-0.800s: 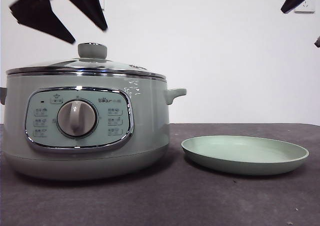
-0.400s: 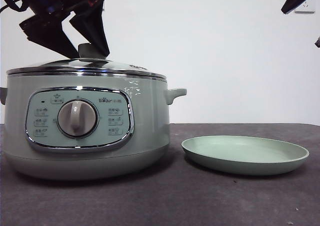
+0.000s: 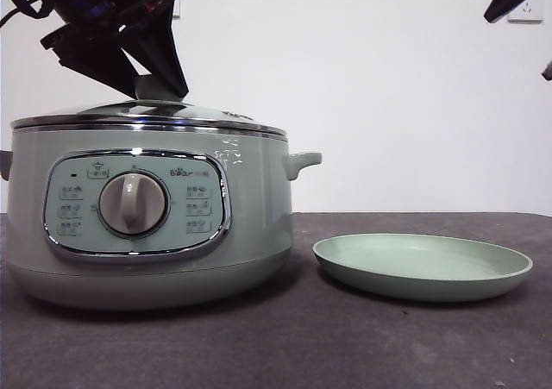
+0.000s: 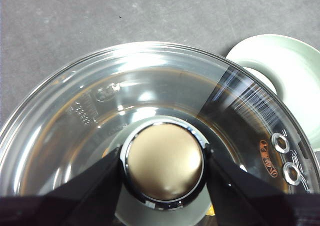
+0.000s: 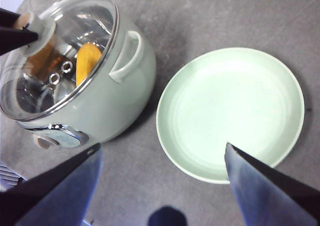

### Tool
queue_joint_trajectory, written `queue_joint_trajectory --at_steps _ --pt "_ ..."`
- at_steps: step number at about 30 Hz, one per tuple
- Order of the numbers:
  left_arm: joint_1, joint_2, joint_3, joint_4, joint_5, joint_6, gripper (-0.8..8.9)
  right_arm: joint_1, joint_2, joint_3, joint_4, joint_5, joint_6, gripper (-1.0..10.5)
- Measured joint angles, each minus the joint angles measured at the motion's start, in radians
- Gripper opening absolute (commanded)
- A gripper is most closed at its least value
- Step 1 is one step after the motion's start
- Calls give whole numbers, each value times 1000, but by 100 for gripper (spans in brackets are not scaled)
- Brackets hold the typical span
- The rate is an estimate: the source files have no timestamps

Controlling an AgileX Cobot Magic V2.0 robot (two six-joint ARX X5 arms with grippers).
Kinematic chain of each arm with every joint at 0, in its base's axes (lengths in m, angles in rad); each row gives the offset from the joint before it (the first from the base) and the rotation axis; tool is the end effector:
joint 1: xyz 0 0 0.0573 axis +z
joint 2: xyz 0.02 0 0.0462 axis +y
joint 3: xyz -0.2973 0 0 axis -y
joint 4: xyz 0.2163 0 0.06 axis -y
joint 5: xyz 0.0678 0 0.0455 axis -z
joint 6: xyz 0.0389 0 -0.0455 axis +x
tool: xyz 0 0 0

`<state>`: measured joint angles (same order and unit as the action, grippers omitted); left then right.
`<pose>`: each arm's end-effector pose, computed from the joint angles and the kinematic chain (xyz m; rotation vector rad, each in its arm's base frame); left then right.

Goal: Take the corn out from the steamer,put the corn on the plate,close the lid

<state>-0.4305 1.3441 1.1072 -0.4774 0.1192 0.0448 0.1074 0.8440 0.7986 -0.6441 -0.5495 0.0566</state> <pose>0.2325 -0.1118 0.3310 0.1539 0.7027 -0.5420 0.1163 0.0330 0.3116 0.2063 0.7027 0.6112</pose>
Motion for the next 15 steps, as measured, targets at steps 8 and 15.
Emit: queue_joint_trajectory --at_steps 8,15 --pt "0 -77 -8 3 -14 0 -9 116 23 0 150 4 30 409" --pt "2 -268 -8 3 -140 1 -9 265 154 71 192 41 72 409"
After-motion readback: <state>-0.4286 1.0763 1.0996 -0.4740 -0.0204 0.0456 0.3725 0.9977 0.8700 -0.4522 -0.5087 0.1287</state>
